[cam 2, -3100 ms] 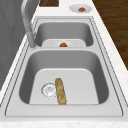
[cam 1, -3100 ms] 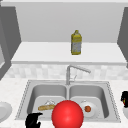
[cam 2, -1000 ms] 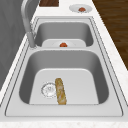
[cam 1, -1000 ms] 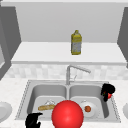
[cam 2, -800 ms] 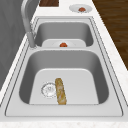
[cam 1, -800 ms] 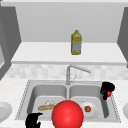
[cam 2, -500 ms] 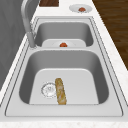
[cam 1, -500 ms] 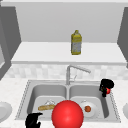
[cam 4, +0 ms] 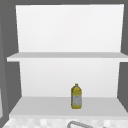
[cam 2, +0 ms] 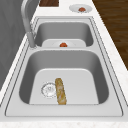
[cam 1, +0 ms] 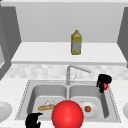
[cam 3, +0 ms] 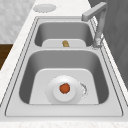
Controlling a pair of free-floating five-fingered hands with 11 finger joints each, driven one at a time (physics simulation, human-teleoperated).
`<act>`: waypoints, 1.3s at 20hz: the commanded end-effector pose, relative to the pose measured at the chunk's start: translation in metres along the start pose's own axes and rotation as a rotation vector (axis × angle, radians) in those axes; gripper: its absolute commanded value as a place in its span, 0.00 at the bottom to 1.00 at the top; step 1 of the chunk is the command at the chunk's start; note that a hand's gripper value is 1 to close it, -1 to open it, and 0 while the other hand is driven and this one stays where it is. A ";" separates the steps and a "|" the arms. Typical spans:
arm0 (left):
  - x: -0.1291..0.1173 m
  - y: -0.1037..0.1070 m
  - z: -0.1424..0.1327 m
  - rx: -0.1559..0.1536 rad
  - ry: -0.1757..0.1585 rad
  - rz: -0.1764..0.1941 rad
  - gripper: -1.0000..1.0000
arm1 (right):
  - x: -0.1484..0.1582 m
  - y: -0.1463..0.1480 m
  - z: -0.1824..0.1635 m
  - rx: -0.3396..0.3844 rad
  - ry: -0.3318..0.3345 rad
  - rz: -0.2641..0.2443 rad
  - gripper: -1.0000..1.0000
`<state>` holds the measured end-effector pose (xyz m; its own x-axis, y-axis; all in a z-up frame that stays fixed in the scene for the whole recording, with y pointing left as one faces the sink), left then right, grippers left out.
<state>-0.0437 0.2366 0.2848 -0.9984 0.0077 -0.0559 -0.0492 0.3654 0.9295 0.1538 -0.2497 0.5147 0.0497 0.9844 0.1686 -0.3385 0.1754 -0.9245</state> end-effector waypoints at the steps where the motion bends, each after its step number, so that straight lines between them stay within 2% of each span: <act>1: 0.000 0.000 0.000 0.000 0.000 0.000 0.50 | 0.015 -0.011 0.020 0.041 -0.003 0.003 1.00; 6: 0.000 0.000 0.000 0.000 0.000 0.000 0.50 | 0.035 -0.022 0.062 0.037 0.000 0.003 1.00; 12: 0.000 0.000 0.000 0.000 0.000 0.000 0.50 | 0.062 -0.042 0.104 0.068 -0.006 0.008 1.00; 17: 0.000 0.000 0.000 0.000 0.000 0.000 0.50 | 0.084 -0.068 0.135 0.092 -0.012 0.037 1.00; 26: 0.000 0.000 0.000 0.000 0.000 0.000 0.50 | 0.110 -0.121 0.176 0.134 -0.012 0.036 1.00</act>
<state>-0.0437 0.2366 0.2848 -0.9984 0.0077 -0.0559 -0.0492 0.3654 0.9295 0.0373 -0.1664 0.6835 0.0464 0.9857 0.1621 -0.4473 0.1656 -0.8789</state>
